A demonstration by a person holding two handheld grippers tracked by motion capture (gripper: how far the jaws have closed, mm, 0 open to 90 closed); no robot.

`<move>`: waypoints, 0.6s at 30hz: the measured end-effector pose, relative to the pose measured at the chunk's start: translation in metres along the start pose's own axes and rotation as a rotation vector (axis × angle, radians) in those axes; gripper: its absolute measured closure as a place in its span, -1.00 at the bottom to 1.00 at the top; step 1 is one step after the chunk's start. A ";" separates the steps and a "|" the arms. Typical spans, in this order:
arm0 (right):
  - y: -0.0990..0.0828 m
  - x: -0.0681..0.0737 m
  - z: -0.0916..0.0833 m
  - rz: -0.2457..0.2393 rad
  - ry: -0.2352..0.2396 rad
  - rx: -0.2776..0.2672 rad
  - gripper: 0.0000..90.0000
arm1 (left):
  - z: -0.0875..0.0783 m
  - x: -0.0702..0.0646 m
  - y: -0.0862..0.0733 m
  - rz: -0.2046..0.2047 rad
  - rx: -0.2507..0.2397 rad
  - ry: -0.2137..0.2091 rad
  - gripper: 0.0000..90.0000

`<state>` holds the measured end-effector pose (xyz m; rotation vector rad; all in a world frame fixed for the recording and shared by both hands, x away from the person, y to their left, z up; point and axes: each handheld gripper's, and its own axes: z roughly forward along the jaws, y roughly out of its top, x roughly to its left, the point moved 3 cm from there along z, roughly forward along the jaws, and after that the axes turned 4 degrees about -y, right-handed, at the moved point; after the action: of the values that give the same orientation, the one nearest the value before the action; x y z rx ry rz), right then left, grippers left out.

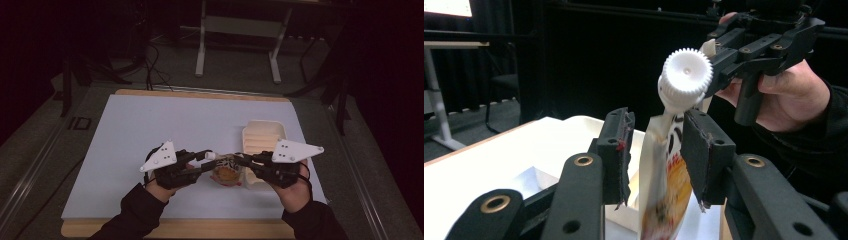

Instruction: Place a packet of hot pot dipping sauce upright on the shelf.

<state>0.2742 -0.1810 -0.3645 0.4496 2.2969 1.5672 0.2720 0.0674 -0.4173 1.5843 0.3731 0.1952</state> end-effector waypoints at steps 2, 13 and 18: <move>0.001 -0.002 -0.003 0.007 -0.002 -0.007 0.97 | -0.005 0.001 0.001 0.004 -0.004 0.007 0.26; 0.013 -0.020 -0.025 -0.001 -0.036 -0.054 0.97 | -0.021 0.004 -0.002 -0.014 0.007 0.050 -0.40; 0.016 -0.027 -0.033 -0.001 -0.043 -0.068 0.97 | -0.019 0.007 -0.011 -0.080 0.098 0.096 -0.93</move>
<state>0.2854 -0.2148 -0.3362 0.4605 2.2046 1.6144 0.2702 0.0881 -0.4279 1.6567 0.5265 0.1945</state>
